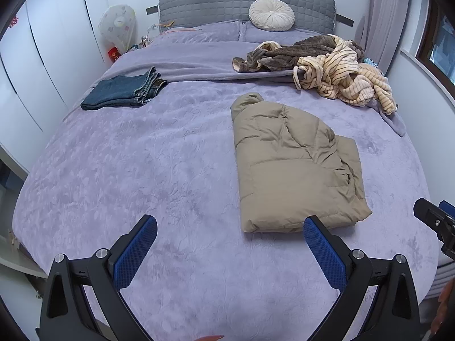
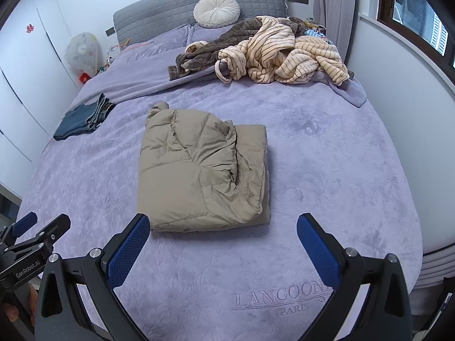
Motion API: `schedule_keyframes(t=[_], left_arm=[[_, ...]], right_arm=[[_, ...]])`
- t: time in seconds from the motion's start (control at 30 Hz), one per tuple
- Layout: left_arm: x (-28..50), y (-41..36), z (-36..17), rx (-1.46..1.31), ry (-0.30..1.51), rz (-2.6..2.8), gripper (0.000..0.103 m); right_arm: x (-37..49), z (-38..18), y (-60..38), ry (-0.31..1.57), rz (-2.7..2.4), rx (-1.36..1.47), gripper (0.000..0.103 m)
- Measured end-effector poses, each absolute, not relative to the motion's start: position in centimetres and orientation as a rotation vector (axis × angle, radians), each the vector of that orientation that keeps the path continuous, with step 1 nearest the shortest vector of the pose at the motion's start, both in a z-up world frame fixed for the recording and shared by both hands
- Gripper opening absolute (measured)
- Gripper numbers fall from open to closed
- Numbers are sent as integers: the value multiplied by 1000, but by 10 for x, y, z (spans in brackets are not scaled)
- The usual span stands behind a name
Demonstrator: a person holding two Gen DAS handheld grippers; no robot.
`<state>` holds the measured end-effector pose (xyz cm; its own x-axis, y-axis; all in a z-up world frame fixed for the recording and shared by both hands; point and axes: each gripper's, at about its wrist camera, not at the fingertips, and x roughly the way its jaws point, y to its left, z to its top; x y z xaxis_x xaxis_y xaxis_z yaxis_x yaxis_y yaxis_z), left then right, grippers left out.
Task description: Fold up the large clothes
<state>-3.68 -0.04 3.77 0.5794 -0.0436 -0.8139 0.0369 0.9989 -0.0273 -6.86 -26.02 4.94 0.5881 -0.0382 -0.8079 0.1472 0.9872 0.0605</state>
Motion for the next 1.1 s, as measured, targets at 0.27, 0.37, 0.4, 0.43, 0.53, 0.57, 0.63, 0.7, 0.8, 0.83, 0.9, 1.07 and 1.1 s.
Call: schedule_keyframes(t=[0.27,0.37,0.4,0.43,0.53,0.57,0.63,0.7,0.8,0.83,0.9,1.07,1.1], left_arm=[[-35,1,36,-7,954,-46,103],[-35,1,36,-7,955,-46,103],[-35,1,36,-6,955,-46,103],[-35,1,36,-6,954,-47,103],[-35,1,36,-7,954,-47,103],[-35,1,36,-6,954,-47,103],[-35,2,36,-6,954,-47,103],[-35,2,36,-6,955,-47,103],[-36,1,36,-7,954,-47,103],[-36,1,36,-7,954,-46,103],[-36,1,37,-8,953,-45,103],[-37,2,35,-9,952,-47,103],[-37,3,35,-7,951,-47,103]], right_arm=[[-69,49,-260,936,-108,125,103],[-69,50,-260,937,-108,124,103],[-68,50,-260,937,-108,124,103],[-67,50,-260,937,-108,124,103],[-68,50,-260,936,-107,123,103],[-68,50,-260,936,-107,122,103],[-69,50,-259,936,-107,123,103],[-68,50,-259,936,-108,123,103],[-70,50,-258,936,-109,125,103],[-69,50,-258,936,-111,125,103],[-69,51,-258,936,-110,126,103],[-68,51,-259,934,-107,123,103],[-67,51,-259,935,-106,122,103]])
